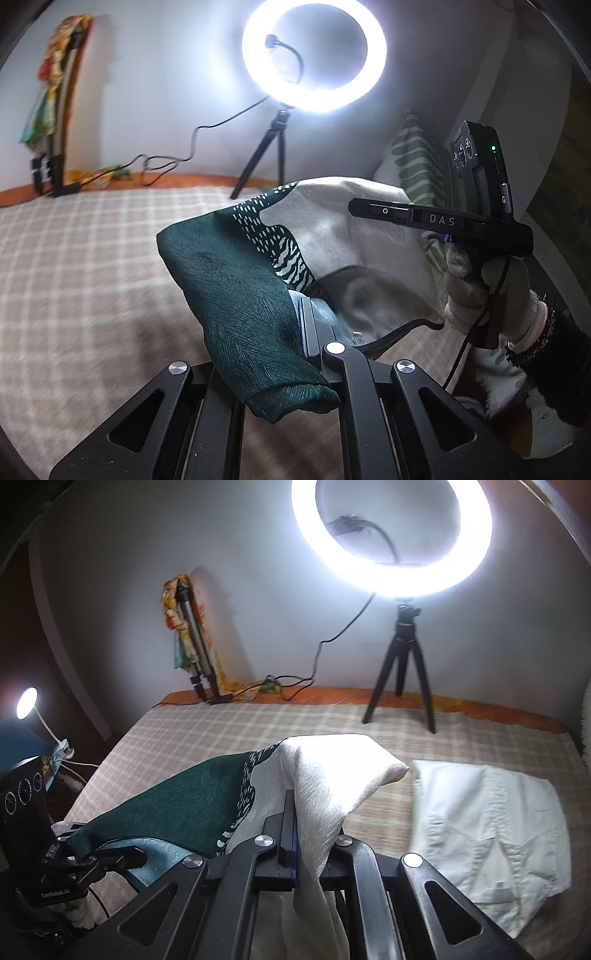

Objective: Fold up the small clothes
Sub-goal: 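Lift the folded bundle with both tools and carry it toward the pillow, then lower the bundle onto the bed and open both tools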

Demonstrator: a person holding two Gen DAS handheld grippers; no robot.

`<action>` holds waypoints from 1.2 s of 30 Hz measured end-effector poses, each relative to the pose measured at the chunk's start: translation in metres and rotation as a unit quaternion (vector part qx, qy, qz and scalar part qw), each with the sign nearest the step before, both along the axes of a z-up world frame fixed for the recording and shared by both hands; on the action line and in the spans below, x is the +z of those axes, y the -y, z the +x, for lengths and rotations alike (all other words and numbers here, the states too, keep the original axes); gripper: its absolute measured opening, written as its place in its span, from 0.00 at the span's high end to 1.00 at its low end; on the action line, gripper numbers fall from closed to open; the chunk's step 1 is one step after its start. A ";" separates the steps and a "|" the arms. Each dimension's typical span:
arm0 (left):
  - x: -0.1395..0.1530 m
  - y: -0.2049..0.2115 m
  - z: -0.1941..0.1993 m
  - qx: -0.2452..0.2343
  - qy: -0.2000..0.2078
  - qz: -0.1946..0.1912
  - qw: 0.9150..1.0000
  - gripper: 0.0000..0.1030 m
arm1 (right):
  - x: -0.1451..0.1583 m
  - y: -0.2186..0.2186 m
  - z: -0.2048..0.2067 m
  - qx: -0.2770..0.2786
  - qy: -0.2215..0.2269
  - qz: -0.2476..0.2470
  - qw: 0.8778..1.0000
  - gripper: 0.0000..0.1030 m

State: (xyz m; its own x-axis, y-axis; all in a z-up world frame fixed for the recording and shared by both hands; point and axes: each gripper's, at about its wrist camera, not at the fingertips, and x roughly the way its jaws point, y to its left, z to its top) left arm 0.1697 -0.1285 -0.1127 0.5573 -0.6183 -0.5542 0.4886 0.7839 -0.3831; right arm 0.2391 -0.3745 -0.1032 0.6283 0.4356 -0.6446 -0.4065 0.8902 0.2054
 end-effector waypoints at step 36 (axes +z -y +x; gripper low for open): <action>-0.038 0.235 0.071 -0.101 0.013 0.045 0.994 0.94 | -0.050 0.241 0.102 -0.056 -0.031 -0.036 0.997 0.98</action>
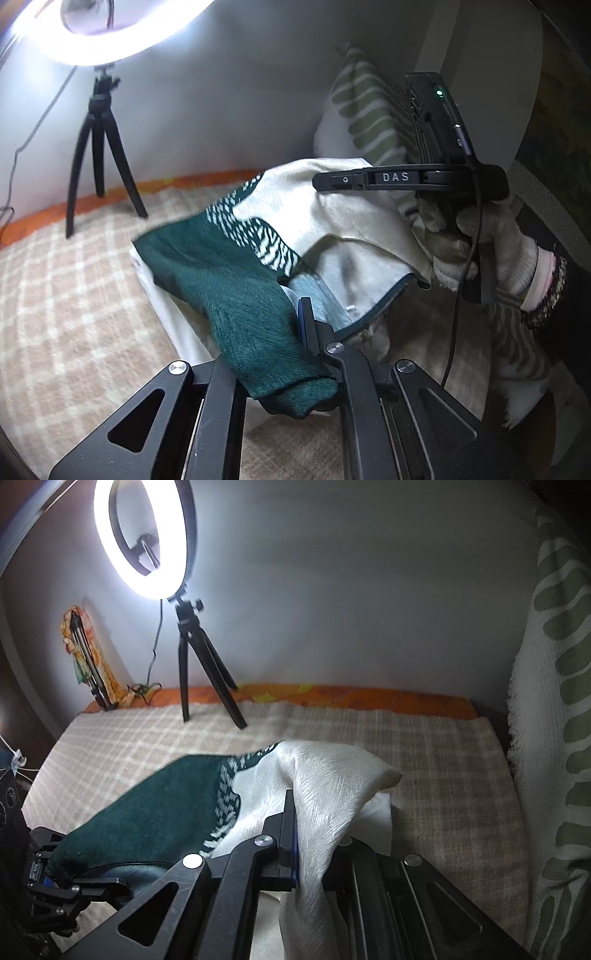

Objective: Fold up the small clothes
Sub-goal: 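Lower the bundle onto the bed and open both tools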

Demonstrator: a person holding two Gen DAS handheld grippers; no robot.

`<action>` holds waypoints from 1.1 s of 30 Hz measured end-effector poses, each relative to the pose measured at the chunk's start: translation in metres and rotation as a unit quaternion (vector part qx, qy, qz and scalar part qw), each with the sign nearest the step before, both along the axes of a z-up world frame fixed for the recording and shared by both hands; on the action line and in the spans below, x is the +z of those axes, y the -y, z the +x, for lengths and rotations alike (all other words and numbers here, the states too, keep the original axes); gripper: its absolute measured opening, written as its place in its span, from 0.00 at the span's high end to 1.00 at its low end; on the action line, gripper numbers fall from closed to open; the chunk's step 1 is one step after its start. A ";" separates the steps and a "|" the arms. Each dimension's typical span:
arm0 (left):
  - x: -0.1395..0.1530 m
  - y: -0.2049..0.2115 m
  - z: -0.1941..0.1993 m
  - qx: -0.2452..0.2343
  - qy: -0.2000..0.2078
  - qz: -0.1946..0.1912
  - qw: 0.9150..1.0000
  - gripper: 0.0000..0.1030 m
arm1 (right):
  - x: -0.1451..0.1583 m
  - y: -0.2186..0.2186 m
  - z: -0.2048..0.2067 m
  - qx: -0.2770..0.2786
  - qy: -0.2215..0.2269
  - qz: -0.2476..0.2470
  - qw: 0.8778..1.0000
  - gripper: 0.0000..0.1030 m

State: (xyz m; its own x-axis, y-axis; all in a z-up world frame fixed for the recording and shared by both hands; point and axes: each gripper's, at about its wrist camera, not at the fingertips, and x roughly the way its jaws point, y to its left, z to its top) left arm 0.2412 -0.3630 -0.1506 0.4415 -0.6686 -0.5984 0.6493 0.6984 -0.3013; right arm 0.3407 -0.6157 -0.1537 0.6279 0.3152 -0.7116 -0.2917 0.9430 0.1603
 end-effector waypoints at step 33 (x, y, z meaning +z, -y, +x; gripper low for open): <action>0.008 -0.043 -0.040 0.024 -0.027 0.056 0.998 0.40 | -0.053 0.022 -0.029 -0.086 -0.049 -0.178 0.979 0.78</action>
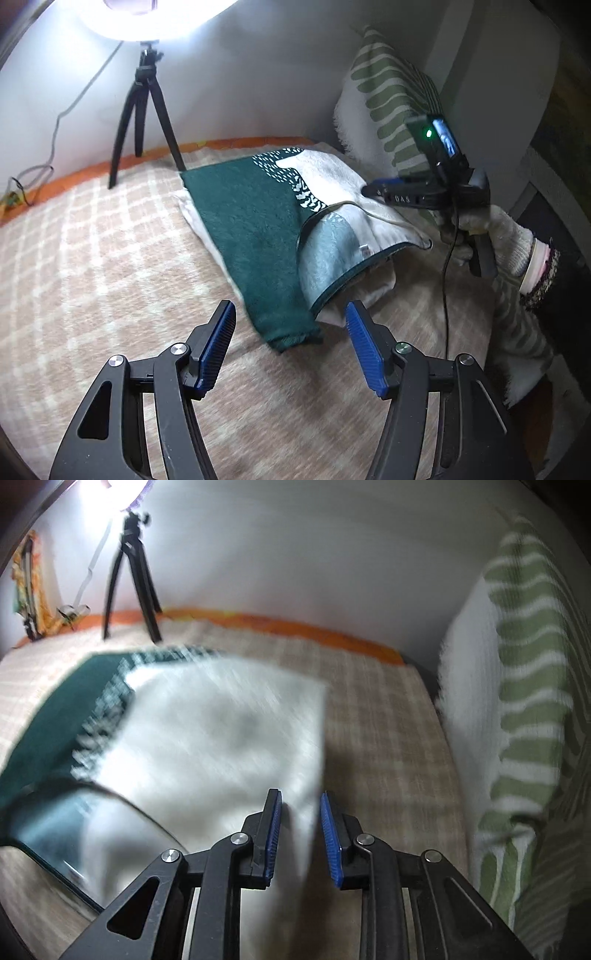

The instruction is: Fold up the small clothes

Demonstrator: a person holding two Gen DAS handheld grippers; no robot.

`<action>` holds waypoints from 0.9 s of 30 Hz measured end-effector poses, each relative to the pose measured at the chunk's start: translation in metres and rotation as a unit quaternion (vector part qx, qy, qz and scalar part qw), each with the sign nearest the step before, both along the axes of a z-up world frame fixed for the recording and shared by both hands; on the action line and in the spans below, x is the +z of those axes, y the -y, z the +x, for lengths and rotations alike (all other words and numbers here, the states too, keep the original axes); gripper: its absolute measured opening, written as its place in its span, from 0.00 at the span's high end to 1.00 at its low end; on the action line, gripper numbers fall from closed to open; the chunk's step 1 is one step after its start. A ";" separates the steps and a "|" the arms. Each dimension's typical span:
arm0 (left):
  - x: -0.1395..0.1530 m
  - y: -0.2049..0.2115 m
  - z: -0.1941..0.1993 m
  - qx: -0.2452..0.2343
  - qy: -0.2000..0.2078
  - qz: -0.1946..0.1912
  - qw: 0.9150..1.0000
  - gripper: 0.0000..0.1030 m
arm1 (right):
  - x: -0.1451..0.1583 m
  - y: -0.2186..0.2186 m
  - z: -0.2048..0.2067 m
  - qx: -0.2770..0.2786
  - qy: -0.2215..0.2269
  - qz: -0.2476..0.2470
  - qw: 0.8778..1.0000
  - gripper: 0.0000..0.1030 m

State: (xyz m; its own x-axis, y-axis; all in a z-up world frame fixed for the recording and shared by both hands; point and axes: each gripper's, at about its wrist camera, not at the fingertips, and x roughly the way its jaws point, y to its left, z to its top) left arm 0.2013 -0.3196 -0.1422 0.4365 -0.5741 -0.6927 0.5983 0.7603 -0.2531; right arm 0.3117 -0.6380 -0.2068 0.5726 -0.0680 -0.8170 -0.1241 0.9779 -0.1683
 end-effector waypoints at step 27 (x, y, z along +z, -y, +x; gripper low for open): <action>0.058 -0.065 -0.052 0.059 0.081 0.033 0.994 0.24 | 0.076 -0.042 -0.129 -0.081 0.079 0.081 0.990 0.43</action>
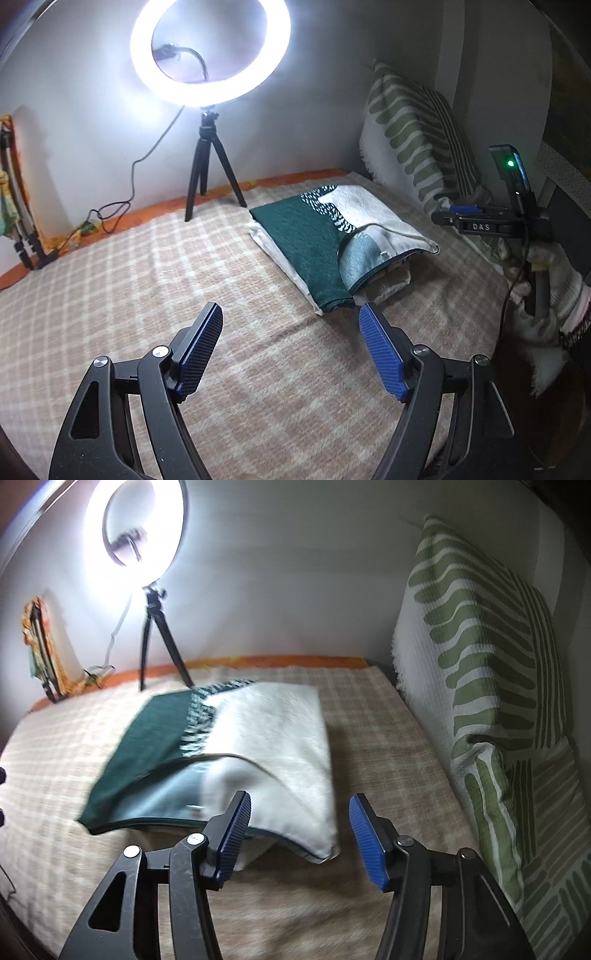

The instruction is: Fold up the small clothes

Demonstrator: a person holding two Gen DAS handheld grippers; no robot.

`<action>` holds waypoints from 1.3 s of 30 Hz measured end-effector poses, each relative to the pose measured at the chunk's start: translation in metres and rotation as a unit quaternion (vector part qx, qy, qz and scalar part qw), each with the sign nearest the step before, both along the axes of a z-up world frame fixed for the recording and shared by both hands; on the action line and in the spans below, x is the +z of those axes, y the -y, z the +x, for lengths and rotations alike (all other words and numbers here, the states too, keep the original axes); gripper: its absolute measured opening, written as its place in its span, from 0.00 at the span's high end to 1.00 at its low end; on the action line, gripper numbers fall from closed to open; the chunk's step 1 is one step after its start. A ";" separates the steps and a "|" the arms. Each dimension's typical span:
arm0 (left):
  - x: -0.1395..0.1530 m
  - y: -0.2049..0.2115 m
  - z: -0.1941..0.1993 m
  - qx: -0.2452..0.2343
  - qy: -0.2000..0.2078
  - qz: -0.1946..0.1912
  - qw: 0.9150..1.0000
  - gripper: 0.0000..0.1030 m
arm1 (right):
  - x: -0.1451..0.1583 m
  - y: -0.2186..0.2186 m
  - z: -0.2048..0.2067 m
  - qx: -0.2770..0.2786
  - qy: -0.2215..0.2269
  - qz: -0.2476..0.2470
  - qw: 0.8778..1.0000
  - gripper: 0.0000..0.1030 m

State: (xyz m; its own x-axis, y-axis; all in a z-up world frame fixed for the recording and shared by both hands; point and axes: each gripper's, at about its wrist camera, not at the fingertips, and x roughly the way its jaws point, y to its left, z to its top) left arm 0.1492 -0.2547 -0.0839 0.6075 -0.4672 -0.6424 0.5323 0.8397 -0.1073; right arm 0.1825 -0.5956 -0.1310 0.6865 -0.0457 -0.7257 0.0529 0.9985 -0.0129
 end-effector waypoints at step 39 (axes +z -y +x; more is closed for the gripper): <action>0.031 -0.121 -0.066 0.068 0.034 0.005 0.997 0.18 | 0.074 -0.170 -0.145 -0.053 0.112 -0.009 0.992 0.00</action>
State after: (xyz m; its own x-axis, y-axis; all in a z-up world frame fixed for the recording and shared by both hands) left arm 0.0837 -0.1334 -0.0534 0.7075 -0.3713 -0.6013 0.4196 0.9054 -0.0653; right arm 0.0375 -0.4254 -0.0569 0.8214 -0.1388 -0.5531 0.1617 0.9868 -0.0075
